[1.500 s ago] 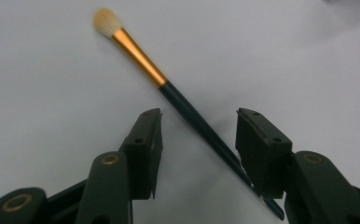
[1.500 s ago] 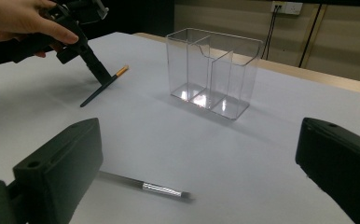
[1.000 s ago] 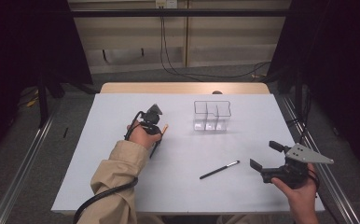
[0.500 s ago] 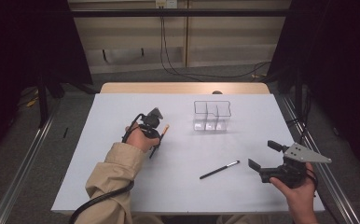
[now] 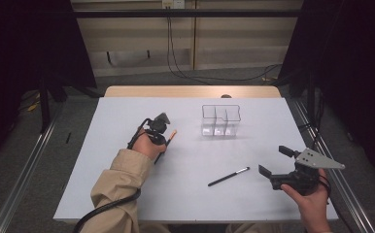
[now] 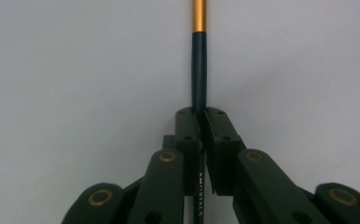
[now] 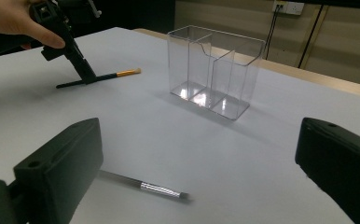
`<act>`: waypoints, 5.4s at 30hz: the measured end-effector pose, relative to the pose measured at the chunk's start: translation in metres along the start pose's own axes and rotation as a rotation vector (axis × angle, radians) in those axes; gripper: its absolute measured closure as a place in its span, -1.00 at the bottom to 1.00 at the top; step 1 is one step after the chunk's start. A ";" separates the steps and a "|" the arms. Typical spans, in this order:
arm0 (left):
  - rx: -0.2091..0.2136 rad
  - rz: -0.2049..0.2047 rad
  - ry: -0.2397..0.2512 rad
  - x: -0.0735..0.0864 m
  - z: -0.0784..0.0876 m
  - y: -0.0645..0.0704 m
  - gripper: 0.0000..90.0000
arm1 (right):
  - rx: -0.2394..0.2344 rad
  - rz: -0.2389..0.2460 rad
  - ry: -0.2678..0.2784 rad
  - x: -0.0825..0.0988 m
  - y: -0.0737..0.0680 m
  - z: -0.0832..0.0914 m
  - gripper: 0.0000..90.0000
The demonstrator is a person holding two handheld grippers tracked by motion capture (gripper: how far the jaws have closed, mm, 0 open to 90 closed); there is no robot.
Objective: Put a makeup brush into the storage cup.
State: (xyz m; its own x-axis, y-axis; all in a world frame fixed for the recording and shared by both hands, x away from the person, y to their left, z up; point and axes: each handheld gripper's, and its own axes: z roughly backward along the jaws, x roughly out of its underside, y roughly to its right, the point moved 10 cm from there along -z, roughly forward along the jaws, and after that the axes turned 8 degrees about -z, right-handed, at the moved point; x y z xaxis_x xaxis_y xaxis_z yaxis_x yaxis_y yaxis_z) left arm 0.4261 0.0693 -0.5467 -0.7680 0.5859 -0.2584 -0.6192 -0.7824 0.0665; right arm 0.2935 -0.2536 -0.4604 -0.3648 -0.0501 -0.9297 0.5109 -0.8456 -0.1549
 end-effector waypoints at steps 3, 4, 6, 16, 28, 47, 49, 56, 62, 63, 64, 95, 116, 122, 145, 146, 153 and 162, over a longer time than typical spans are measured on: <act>0.013 -0.002 0.016 0.000 0.001 -0.001 0.88 | -0.004 -0.001 0.000 0.000 0.000 0.000 -0.99; 0.015 -0.010 0.022 0.001 0.001 -0.001 0.88 | -0.004 0.000 -0.004 0.001 0.000 -0.001 -0.99; 0.022 -0.012 0.028 0.001 0.002 -0.001 0.88 | -0.005 -0.007 -0.005 0.002 0.000 -0.001 -0.99; 0.064 0.004 0.083 -0.002 0.015 -0.003 0.88 | -0.006 -0.014 -0.008 0.003 0.001 -0.002 -0.99; 0.147 0.040 0.215 -0.007 0.029 0.001 0.88 | -0.010 -0.012 -0.010 0.003 -0.001 -0.005 -0.99; 0.224 0.064 0.444 -0.003 0.044 -0.001 0.88 | -0.027 -0.018 -0.012 0.004 -0.006 -0.011 -1.00; 0.211 0.058 0.458 -0.003 0.046 -0.001 0.88 | -0.030 -0.022 -0.016 0.004 -0.007 -0.012 -1.00; 0.233 0.054 0.542 -0.005 0.059 0.004 0.88 | -0.034 -0.019 -0.019 0.003 -0.010 -0.016 -1.00; 0.242 0.035 0.619 -0.005 0.067 0.008 0.88 | -0.039 -0.019 -0.014 0.001 -0.012 -0.017 -1.00; 0.242 0.035 0.619 -0.005 0.067 0.008 0.88 | -0.037 -0.019 -0.015 0.001 -0.012 -0.017 -1.00; 0.243 0.022 0.640 -0.005 0.068 0.011 0.88 | -0.040 -0.018 -0.016 0.001 -0.013 -0.018 -1.00; 0.432 -0.126 0.813 0.001 0.086 0.070 0.88 | -0.096 -0.054 -0.019 -0.005 -0.028 -0.034 -1.00; 0.481 -0.218 0.844 0.004 0.092 0.103 0.88 | -0.161 -0.104 -0.012 -0.021 -0.051 -0.058 -0.99; 0.505 -0.214 0.832 0.006 0.090 0.106 0.88 | -0.206 -0.110 0.008 -0.033 -0.064 -0.067 -0.91; 0.530 -0.262 0.820 0.006 0.085 0.127 0.88 | -0.313 -0.137 0.009 -0.052 -0.098 -0.093 -0.16; 0.530 -0.262 0.820 0.006 0.085 0.127 0.88 | -0.319 -0.135 0.007 -0.051 -0.100 -0.095 -0.12; 0.542 -0.266 0.833 0.005 0.087 0.131 0.88 | -0.341 -0.152 0.007 -0.053 -0.110 -0.102 0.18; 0.547 -0.264 0.836 0.005 0.088 0.131 0.88 | -0.353 -0.165 -0.024 -0.047 -0.114 -0.106 0.39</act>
State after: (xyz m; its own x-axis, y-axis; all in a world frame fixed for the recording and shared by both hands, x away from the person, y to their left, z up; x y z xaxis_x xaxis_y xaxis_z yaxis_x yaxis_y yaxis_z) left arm 0.3269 -0.0115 -0.4548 -0.3674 0.2275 -0.9018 -0.9017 -0.3246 0.2855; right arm 0.3352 -0.0988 -0.4347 -0.4804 0.0558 -0.8753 0.6784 -0.6088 -0.4112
